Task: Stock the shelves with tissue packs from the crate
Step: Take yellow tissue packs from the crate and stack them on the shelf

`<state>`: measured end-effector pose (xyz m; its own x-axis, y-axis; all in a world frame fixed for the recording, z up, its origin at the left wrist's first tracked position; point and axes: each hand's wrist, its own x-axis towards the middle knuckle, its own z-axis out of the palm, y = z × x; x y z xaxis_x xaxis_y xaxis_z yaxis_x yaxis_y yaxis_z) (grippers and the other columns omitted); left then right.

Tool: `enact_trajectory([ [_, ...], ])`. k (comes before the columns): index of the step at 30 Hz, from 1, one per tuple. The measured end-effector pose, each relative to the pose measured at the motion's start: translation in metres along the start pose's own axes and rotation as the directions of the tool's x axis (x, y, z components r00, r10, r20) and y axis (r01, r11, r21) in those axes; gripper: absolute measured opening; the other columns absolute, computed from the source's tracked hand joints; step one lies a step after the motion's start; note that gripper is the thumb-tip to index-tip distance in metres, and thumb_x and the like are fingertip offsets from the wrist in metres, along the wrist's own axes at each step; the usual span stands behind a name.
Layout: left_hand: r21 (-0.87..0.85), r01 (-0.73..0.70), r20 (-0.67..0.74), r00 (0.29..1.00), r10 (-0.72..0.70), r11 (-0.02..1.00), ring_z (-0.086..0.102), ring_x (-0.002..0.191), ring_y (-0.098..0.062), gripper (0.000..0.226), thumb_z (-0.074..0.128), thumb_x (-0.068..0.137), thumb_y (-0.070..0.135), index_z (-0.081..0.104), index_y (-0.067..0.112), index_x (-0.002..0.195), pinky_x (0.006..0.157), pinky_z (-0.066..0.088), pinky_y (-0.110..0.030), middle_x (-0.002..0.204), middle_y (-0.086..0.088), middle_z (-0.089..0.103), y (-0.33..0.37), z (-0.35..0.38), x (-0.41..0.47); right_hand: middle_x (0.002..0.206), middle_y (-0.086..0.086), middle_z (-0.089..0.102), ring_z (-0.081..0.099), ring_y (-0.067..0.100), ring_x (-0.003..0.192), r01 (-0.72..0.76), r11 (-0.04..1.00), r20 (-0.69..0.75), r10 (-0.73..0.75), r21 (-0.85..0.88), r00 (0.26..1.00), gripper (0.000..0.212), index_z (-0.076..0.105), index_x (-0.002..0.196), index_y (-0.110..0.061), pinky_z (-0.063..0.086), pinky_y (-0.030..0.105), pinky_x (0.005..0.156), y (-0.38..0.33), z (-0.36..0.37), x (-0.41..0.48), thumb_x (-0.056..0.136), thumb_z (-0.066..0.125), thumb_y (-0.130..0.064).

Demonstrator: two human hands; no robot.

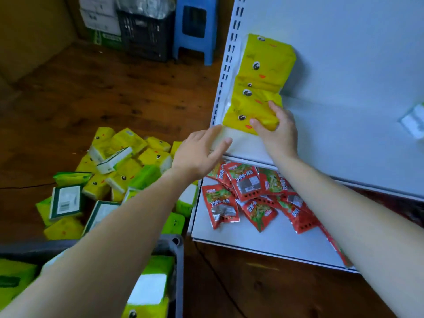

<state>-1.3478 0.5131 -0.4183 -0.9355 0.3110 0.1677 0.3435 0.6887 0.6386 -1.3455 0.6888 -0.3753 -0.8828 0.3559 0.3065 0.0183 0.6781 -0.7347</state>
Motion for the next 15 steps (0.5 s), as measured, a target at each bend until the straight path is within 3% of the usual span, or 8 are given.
enact_trajectory([
  [6,0.045,-0.160,-0.241,0.956,0.166,0.986,0.048,0.116,-0.017,0.081,0.011,0.076,0.071,0.048,0.024,0.131,0.089,0.037,-0.032,0.126,0.003,0.055,-0.017,0.021,0.004,0.136,0.004,0.048,0.047,0.022,0.123,0.048,0.996,-0.038,-0.051,-0.076,0.998,0.062,0.044,0.134,-0.027,0.039,0.033,0.097,0.012,0.009,0.009,0.079,0.069,-0.040],
  [8,0.055,-0.196,-0.285,0.936,0.204,0.979,0.048,0.114,-0.017,0.080,0.013,0.076,0.073,0.049,0.025,0.128,0.087,0.037,-0.033,0.123,0.002,0.054,-0.019,0.023,0.008,0.136,0.002,0.049,0.047,0.022,0.123,0.069,0.994,-0.034,-0.072,-0.085,0.997,0.063,0.044,0.134,-0.026,0.039,0.030,0.094,0.013,0.009,0.014,0.079,0.070,-0.039],
  [12,0.012,-0.238,-0.312,0.922,0.230,0.971,0.043,0.124,-0.016,0.067,0.023,0.081,0.065,0.050,0.025,0.128,0.093,0.036,-0.035,0.135,0.004,0.044,-0.022,0.029,0.013,0.136,0.001,0.048,0.048,0.021,0.122,0.093,0.995,-0.031,-0.094,-0.033,0.995,0.066,0.042,0.136,-0.024,0.039,0.027,0.091,0.016,0.011,0.014,0.078,0.072,-0.036],
  [15,0.025,-0.273,-0.256,0.928,0.270,0.962,0.038,0.131,-0.014,0.070,0.026,0.082,0.063,0.045,0.021,0.134,0.099,0.034,-0.033,0.146,0.006,0.038,-0.022,0.024,0.011,0.139,0.004,0.047,0.045,0.025,0.125,0.057,0.991,-0.018,-0.059,-0.119,0.998,0.066,0.040,0.137,-0.026,0.038,0.031,0.096,0.011,0.013,0.013,0.079,0.070,-0.038],
])
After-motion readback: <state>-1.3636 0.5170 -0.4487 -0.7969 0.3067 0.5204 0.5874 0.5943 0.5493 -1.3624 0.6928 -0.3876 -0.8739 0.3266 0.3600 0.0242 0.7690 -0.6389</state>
